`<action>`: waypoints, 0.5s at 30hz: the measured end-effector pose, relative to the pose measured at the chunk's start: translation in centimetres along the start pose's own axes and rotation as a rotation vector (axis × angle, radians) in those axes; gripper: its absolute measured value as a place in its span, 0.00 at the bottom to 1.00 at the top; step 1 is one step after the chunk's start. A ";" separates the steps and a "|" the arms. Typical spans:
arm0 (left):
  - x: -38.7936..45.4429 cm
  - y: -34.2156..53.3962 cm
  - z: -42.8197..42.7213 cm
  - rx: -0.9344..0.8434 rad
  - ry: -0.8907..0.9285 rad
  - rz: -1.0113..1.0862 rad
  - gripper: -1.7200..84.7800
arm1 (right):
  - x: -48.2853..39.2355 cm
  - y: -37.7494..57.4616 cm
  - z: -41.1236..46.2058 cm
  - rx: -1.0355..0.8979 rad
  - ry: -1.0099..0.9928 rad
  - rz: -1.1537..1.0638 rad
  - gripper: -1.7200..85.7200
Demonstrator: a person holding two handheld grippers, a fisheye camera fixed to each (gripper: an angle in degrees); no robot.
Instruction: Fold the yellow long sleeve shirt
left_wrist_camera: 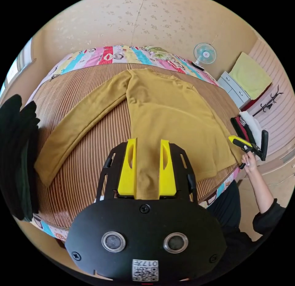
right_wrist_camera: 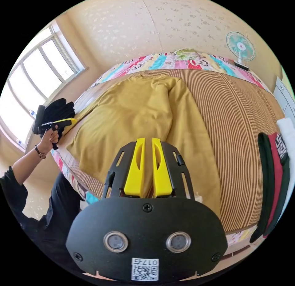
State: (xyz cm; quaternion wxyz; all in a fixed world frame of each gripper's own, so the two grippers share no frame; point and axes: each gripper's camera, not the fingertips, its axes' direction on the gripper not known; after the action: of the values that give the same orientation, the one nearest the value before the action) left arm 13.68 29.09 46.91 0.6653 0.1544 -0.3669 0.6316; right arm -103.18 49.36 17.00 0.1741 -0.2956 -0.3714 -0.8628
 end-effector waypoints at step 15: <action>-2.4 12.5 0.3 -0.182 0.105 0.059 0.07 | 0.6 12.7 -9.8 -0.148 0.123 0.027 0.06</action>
State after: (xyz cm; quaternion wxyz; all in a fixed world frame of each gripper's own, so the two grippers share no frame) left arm 1.87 29.11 42.29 0.6759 0.0490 -0.3918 0.6223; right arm -100.81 33.61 18.81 0.1857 -0.2592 -0.2914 -0.9019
